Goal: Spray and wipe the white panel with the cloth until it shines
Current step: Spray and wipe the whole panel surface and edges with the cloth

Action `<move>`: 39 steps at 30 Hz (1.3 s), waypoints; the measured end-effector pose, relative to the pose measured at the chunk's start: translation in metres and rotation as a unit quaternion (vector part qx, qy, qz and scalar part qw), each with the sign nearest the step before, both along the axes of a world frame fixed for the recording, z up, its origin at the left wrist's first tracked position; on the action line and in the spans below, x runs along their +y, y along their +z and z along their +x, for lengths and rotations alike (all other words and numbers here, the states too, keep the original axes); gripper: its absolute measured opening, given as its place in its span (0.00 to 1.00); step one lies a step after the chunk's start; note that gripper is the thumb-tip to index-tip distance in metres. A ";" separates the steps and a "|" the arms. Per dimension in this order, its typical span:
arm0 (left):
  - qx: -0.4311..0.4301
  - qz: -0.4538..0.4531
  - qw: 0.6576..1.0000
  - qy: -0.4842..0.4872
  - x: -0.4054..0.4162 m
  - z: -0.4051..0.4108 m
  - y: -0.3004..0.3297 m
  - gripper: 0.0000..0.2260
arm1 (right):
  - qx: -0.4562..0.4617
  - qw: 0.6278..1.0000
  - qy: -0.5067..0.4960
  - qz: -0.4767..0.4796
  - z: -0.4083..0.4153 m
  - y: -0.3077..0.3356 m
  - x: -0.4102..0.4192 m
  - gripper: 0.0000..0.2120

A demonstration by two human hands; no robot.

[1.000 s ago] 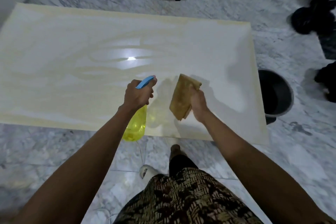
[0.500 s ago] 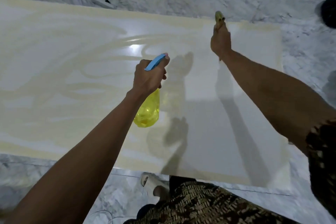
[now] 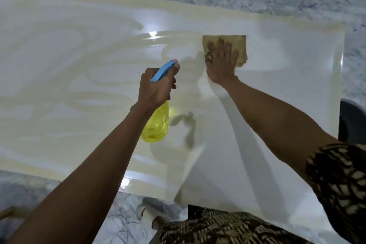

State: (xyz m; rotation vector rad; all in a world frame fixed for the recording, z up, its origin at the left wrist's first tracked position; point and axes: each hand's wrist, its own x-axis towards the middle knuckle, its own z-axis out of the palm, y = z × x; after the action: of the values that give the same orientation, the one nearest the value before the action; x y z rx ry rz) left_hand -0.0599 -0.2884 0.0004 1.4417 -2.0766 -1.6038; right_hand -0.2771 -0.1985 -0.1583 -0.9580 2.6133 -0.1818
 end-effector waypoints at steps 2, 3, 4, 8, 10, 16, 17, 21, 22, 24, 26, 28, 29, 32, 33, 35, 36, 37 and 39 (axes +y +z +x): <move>-0.016 0.014 1.000 0.011 0.002 0.013 -0.002 0.22 | 0.009 0.999 0.031 0.006 0.037 -0.004 0.017 0.27; -0.022 0.015 1.000 0.013 0.003 0.019 -0.003 0.22 | 0.016 0.999 0.038 0.002 0.055 -0.004 0.027 0.27; -0.019 0.017 1.000 0.001 0.013 0.031 0.002 0.21 | 0.030 0.999 0.034 -0.004 0.080 -0.001 0.045 0.28; -0.026 0.012 0.999 -0.021 0.029 0.068 0.005 0.25 | 0.023 0.997 0.060 -0.052 0.166 0.005 0.086 0.28; -0.041 0.016 0.999 -0.022 0.030 0.079 0.000 0.26 | 0.006 0.997 0.078 -0.023 0.201 0.005 0.098 0.29; -0.042 0.019 0.998 -0.053 0.047 0.137 0.005 0.20 | -0.073 0.994 0.076 0.013 0.309 0.023 0.142 0.34; -0.039 0.017 0.997 -0.059 0.051 0.154 0.007 0.20 | -0.083 0.993 0.078 0.025 0.334 0.030 0.148 0.36; -0.042 0.021 0.996 -0.074 0.060 0.202 0.009 0.21 | -0.123 0.988 0.060 0.069 0.400 0.045 0.155 0.29; -0.040 0.020 0.996 -0.081 0.061 0.213 0.010 0.22 | -0.152 0.984 0.049 0.080 0.408 0.043 0.152 0.28; -0.039 0.015 0.994 -0.097 0.060 0.230 0.013 0.25 | -0.230 0.970 0.020 0.070 0.411 0.062 0.141 0.27; -0.033 0.006 0.993 -0.109 0.057 0.244 0.020 0.26 | -0.317 0.944 -0.075 -0.045 0.407 0.096 0.131 0.23; -0.025 -0.003 0.992 -0.121 0.053 0.253 0.029 0.26 | -0.408 0.852 -0.255 -0.206 0.398 0.129 0.125 0.21; -0.022 -0.006 0.992 -0.127 0.052 0.255 0.033 0.26 | -0.448 0.786 -0.317 -0.284 0.394 0.144 0.125 0.20; -0.009 -0.010 0.989 -0.147 0.047 0.263 0.046 0.26 | -0.532 0.611 -0.349 -0.470 0.387 0.176 0.126 0.18; -0.005 -0.013 0.988 -0.153 0.045 0.265 0.049 0.26 | -0.549 0.574 -0.338 -0.504 0.386 0.188 0.125 0.21; 0.004 -0.020 0.986 -0.167 0.043 0.269 0.056 0.27 | -0.557 0.545 -0.324 -0.536 0.382 0.200 0.120 0.26; 0.008 -0.023 0.985 -0.170 0.042 0.271 0.059 0.27 | -0.551 0.549 -0.322 -0.540 0.381 0.205 0.118 0.27; 0.013 -0.025 0.985 -0.168 0.042 0.273 0.062 0.27 | -0.546 0.549 -0.323 -0.545 0.381 0.208 0.115 0.27; 0.024 -0.029 0.987 -0.158 0.042 0.277 0.067 0.27 | -0.541 0.548 -0.328 -0.547 0.382 0.208 0.108 0.26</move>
State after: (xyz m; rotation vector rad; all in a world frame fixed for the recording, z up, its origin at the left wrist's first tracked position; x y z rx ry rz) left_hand 0.2168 -0.2463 0.0674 1.0868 -2.3967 -1.6460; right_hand 0.1044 -0.0901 0.0501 0.1427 1.2384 -1.9838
